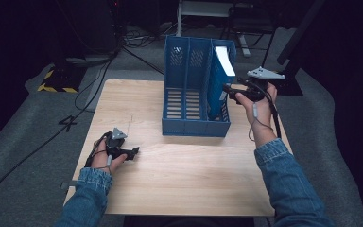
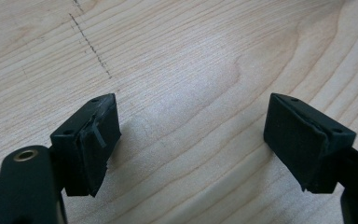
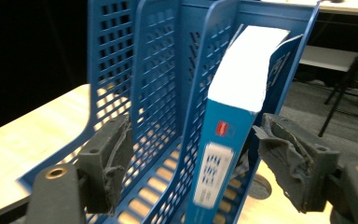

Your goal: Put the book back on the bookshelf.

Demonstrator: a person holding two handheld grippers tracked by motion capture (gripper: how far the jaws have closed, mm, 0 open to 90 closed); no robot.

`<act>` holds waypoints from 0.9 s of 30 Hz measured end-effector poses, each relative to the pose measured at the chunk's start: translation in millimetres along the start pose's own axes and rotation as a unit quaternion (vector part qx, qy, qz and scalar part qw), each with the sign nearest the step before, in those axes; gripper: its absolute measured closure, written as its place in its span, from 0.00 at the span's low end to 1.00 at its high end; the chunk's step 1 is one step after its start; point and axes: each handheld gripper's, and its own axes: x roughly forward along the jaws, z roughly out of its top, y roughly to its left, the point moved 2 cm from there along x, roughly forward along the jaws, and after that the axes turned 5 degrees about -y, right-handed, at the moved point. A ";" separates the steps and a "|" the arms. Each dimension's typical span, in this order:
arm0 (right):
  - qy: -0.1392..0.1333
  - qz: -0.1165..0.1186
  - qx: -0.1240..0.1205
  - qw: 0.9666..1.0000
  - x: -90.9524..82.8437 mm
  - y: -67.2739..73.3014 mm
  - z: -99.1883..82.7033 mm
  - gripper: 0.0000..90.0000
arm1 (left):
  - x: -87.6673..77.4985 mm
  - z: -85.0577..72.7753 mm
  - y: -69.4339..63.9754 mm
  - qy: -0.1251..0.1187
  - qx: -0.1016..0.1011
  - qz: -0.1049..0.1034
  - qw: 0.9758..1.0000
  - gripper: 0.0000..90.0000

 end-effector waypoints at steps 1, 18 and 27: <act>0.001 0.006 0.000 1.000 -6.3 0.8 0.3 0.30 | 0.0 0.0 0.0 0.000 0.000 0.000 1.000 0.21; 0.047 0.047 -0.011 0.998 -91.9 -14.6 -32.6 0.28 | 4.3 3.8 1.2 0.004 0.001 -0.002 1.000 0.19; 0.074 0.042 0.013 0.996 -114.8 -28.2 -73.8 0.32 | 5.3 4.7 1.2 0.003 0.002 0.001 1.000 0.19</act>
